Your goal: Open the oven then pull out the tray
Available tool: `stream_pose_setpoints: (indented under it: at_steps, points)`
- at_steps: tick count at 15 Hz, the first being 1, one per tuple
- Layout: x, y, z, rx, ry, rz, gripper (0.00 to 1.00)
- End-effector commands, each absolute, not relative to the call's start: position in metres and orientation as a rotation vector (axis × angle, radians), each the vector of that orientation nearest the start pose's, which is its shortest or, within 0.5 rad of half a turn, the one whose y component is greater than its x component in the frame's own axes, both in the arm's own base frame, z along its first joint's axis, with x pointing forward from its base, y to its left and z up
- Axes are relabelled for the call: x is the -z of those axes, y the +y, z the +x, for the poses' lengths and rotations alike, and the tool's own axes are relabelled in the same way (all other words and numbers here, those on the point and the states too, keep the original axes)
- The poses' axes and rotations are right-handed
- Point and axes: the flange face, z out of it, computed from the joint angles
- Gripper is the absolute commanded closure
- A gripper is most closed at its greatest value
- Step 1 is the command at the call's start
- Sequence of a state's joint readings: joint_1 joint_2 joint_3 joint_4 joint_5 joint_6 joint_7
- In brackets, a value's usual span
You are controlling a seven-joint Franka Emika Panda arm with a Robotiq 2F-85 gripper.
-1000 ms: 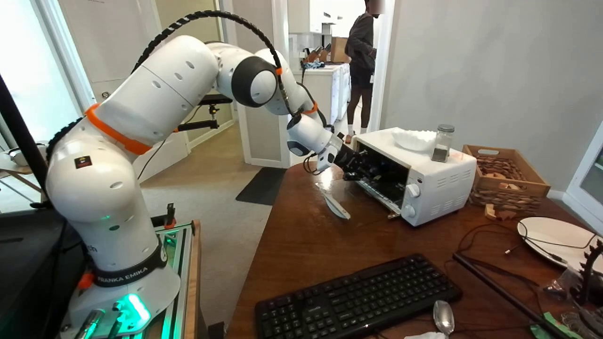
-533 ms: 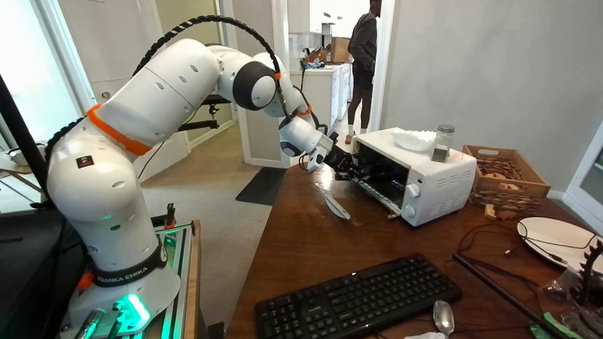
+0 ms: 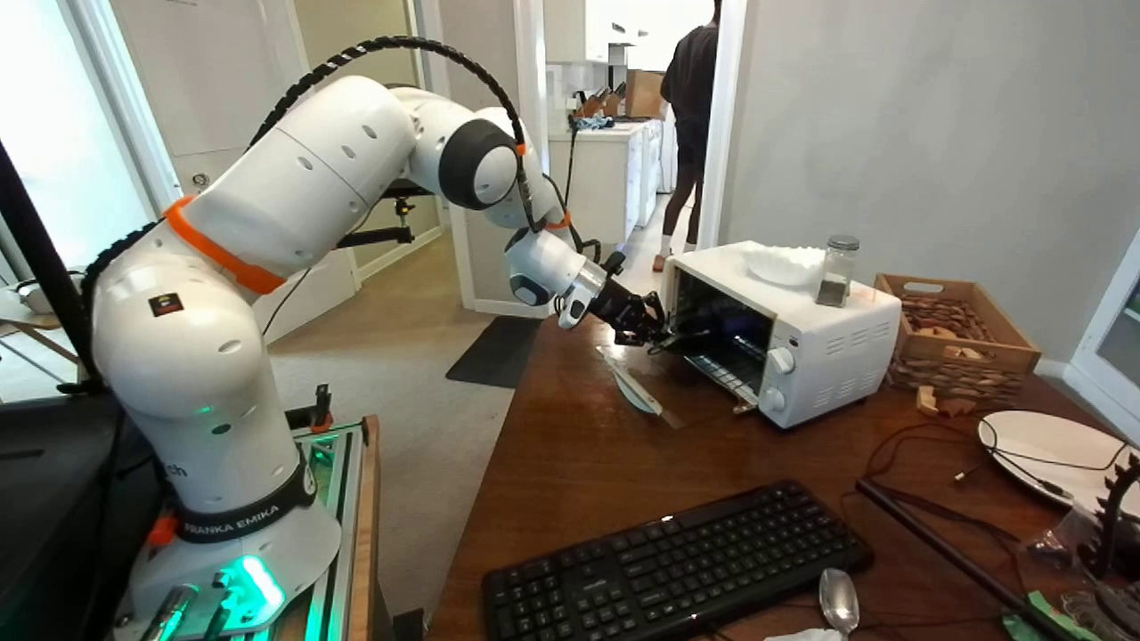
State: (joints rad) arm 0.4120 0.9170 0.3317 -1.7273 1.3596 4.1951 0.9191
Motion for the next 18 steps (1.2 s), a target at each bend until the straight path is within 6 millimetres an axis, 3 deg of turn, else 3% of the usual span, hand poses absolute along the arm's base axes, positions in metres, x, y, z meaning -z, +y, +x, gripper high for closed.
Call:
stream_pose_setpoints:
  at_steps: [1, 2, 3, 4, 11, 12, 13, 18]
  points:
    - [-0.153, 0.256, 0.493, 1.015, 2.086, -1.224, 0.97]
    - [-0.154, 0.255, 0.492, 1.011, 2.076, -1.222, 0.97]
    - [-0.176, 0.256, 0.513, 1.069, 2.042, -1.196, 0.97]
    - [-0.178, 0.256, 0.512, 1.074, 2.036, -1.194, 0.88]
    - [-0.181, 0.256, 0.514, 1.077, 2.033, -1.193, 0.88]
    - [-0.183, 0.255, 0.518, 1.071, 2.02, -1.212, 0.97]
    - [-0.185, 0.256, 0.52, 1.064, 2.005, -1.227, 0.97]
    - [-0.183, 0.256, 0.51, 1.037, 1.981, -1.222, 0.97]
